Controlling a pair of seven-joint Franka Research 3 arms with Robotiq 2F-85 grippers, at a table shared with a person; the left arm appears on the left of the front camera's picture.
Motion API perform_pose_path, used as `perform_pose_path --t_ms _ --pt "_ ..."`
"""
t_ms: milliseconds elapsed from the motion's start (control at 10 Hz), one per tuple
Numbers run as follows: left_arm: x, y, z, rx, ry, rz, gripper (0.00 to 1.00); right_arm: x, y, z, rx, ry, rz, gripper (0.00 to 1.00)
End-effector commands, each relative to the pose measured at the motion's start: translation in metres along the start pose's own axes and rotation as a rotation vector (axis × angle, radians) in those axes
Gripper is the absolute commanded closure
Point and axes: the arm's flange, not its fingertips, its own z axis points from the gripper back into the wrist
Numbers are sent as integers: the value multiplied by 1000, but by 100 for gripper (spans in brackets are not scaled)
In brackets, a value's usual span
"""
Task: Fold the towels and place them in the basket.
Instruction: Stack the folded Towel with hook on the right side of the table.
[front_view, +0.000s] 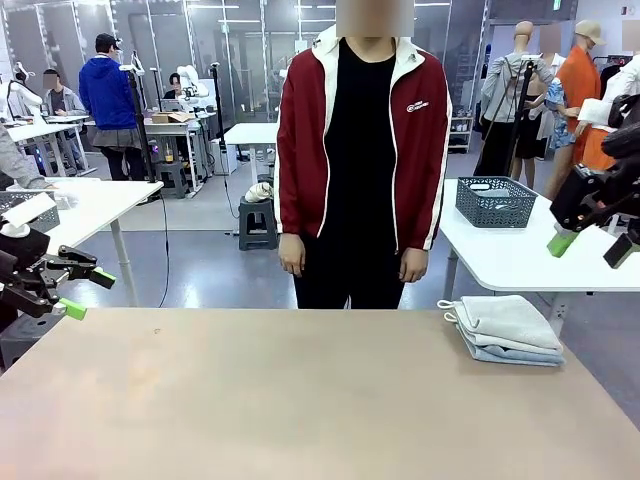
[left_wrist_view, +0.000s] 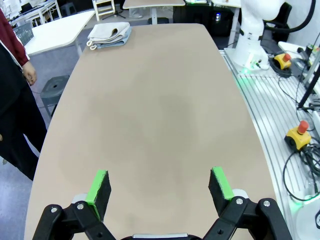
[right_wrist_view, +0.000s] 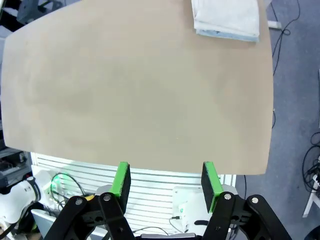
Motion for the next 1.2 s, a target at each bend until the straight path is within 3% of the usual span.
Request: perform_pose_path --t_ms 0,1100 --pt "1 0 1 2 -1 -3 0 -2 -2 5 5 6 14 29" --pt "1 0 1 2 -1 -3 0 -2 -2 5 5 6 14 29"
